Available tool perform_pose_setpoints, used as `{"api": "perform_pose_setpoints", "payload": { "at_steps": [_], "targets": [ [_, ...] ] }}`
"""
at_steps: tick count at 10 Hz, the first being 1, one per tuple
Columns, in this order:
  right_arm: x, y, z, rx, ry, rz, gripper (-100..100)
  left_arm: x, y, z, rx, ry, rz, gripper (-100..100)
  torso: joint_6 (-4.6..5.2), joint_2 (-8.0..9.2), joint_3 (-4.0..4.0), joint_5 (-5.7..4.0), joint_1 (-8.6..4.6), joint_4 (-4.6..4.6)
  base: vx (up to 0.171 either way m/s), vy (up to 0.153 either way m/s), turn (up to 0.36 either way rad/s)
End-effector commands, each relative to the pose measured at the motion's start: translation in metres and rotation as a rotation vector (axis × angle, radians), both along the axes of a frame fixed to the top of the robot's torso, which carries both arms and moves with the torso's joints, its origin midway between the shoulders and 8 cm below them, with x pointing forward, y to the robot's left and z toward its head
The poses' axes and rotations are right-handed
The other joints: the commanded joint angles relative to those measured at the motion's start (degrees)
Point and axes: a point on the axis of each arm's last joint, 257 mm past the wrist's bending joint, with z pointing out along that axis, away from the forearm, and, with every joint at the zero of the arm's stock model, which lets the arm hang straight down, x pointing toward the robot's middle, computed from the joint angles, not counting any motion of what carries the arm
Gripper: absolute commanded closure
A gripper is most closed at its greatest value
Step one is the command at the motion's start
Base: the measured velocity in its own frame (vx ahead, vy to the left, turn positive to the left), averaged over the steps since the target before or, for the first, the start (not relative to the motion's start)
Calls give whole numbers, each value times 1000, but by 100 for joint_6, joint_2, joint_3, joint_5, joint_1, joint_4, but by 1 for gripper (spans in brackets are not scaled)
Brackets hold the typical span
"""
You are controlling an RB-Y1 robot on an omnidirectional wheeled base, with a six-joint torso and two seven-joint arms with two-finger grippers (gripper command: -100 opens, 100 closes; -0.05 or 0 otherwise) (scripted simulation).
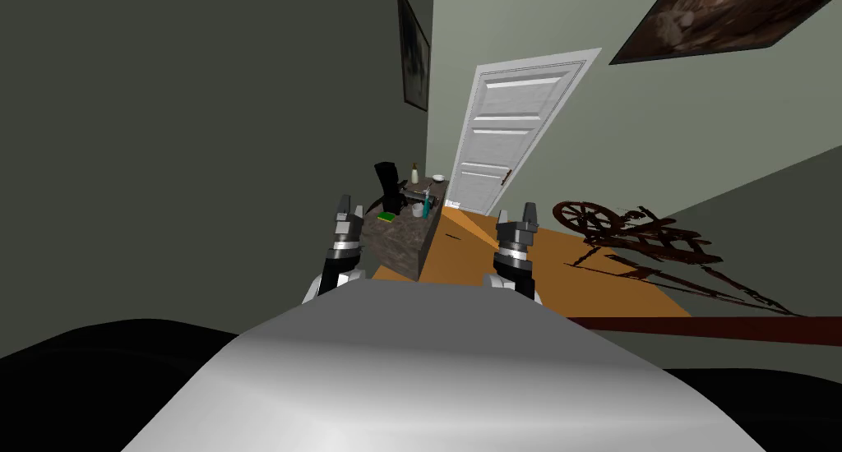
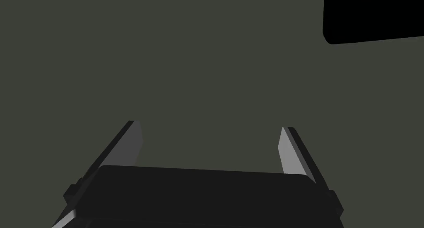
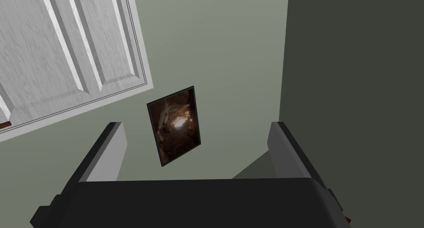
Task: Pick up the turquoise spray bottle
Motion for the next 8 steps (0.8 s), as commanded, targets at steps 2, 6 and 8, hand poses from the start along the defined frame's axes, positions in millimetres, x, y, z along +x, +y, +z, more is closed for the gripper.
{"api": "perform_pose_setpoints", "payload": {
  "at_steps": [2, 6, 8],
  "targets": [
    [0, 0, 0, 0, 0, 0, 0, 5, 1, -11, 57, 37, -3, -100, 1, 3, 1, -1, -8, 0, -11, -42, -49],
    [0, 0, 0, 0, 0, 0, 0, 18, 18, -48, 195, 152, 31, -100, 1, 12, 7, -9, -39, 3, -32, -108, -77],
    [0, 0, 0, 0, 0, 0, 0, 25, 34, -68, 267, 217, 62, -100, 1, 16, 9, -11, -48, 3, -46, -138, -108]
  ]
}}
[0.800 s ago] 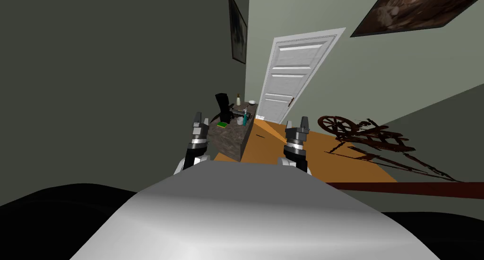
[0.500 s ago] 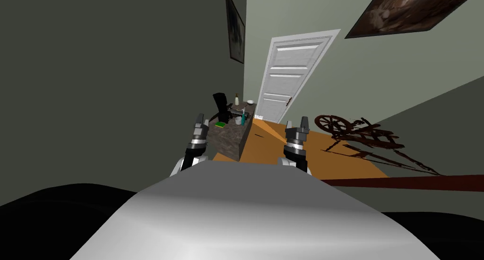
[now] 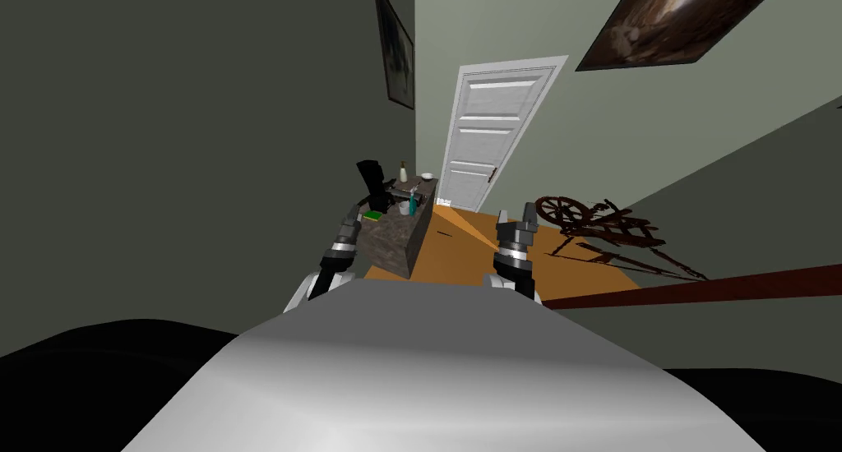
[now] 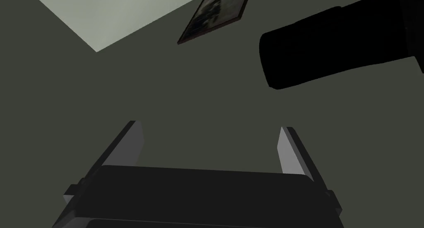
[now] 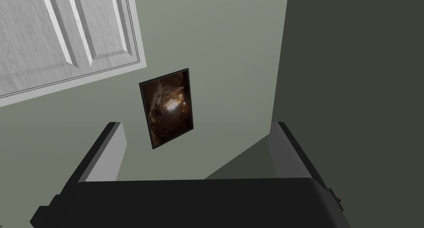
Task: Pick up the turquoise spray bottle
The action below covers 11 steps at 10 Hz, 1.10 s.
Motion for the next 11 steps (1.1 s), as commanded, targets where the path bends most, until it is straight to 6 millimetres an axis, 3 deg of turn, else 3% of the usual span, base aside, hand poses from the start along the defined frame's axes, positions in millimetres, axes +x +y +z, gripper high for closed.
{"api": "perform_pose_setpoints", "payload": {
  "at_steps": [1, 6, 11],
  "targets": [
    [0, 0, 0, 0, 0, 0, 0, 4, 12, -12, 52, 45, 26, -100, 0, 0, 0, 0, 0, 0, -45, -148, -87],
    [0, 0, 0, 0, 0, 0, 0, 17, 48, -54, 236, 176, 94, -100, -1, -13, -7, -2, -3, -2, -17, -142, -79],
    [0, 0, 0, 0, 0, 0, 0, 31, 62, -86, 466, 270, 102, -100, -2, -50, -28, 5, 31, -10, 80, -84, -51]
  ]
}}
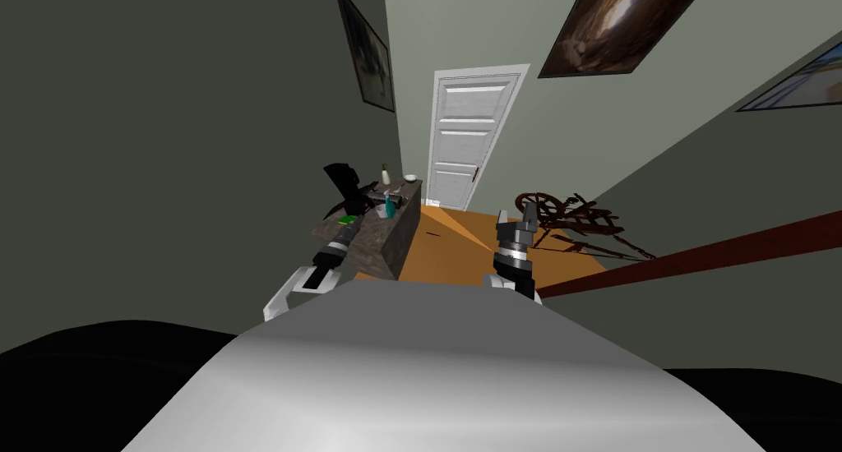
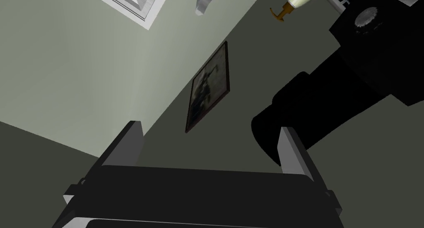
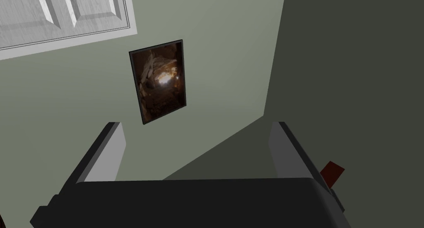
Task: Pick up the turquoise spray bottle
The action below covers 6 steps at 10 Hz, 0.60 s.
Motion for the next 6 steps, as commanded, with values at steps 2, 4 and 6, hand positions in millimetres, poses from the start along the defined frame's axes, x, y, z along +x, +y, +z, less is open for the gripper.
{"api": "perform_pose_setpoints", "payload": {
  "at_steps": [2, 4, 6],
  "targets": [
    [0, 0, 0, 0, 0, 0, 0, 6, 4, -16, 115, 46, -12, -100, 0, -1, 0, 0, 0, 0, 107, -62, -39],
    [0, 0, 0, 0, 0, 0, 0, 10, 6, -28, 208, 80, -26, -100, 0, -13, -7, 1, 4, -3, 137, -53, -38],
    [0, 0, 0, 0, 0, 0, 0, 13, 9, -40, 302, 112, -42, -100, 0, -18, -10, 1, 7, -4, 146, -45, -38]
  ]
}}
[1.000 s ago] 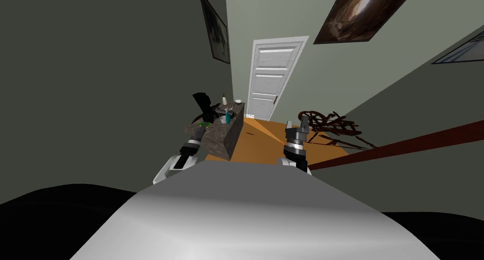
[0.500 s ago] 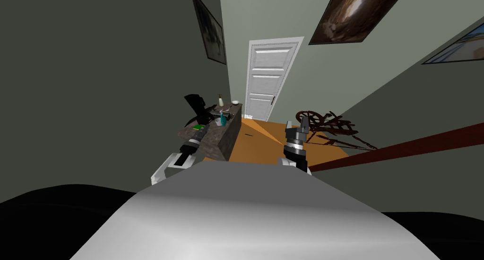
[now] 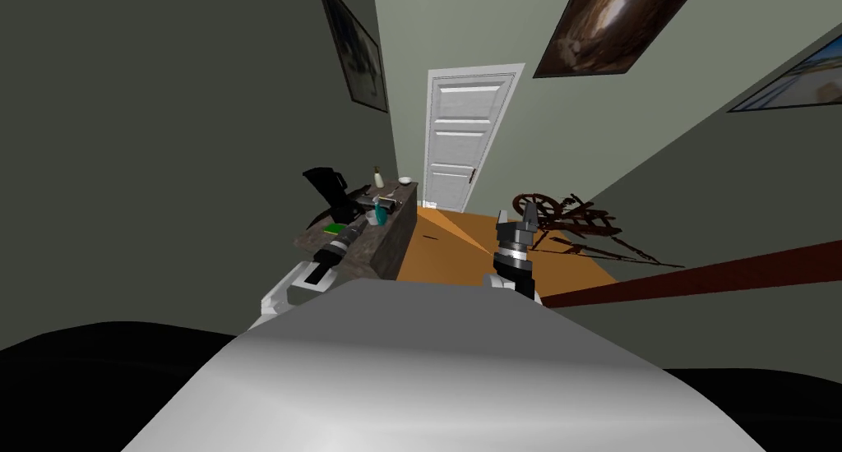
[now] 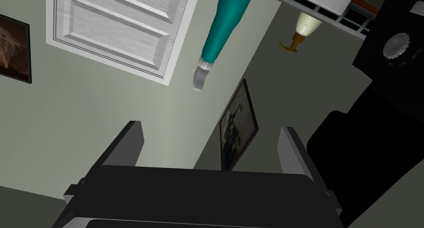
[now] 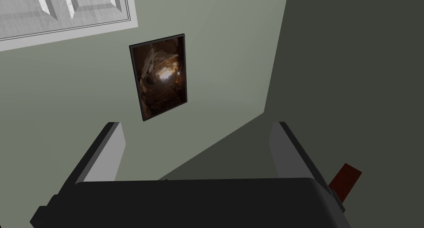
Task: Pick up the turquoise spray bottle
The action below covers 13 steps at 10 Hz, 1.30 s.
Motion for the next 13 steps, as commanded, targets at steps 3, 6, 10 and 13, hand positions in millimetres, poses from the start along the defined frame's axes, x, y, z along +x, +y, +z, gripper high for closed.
{"api": "perform_pose_setpoints", "payload": {
  "at_steps": [3, 6, 10, 13],
  "targets": [
    [0, 0, 0, 0, 0, 0, 0, 4, 8, -20, 165, 55, -30, -100, 0, 3, 1, -1, -1, 0, 135, -49, -39],
    [0, 0, 0, 0, 0, 0, 0, 6, 16, -33, 276, 91, -50, -100, -1, 6, 3, 1, 5, 1, 131, -30, -30],
    [0, 0, 0, 0, 0, 0, 0, 7, 20, -40, 342, 112, -61, 0, -2, 28, 14, 1, 7, 5, 86, -25, -20],
    [0, 0, 0, 0, 0, 0, 0, 33, 29, -44, 347, 97, -43, -100, -2, 90, 51, 4, 20, 19, -76, 10, -13]
  ]
}}
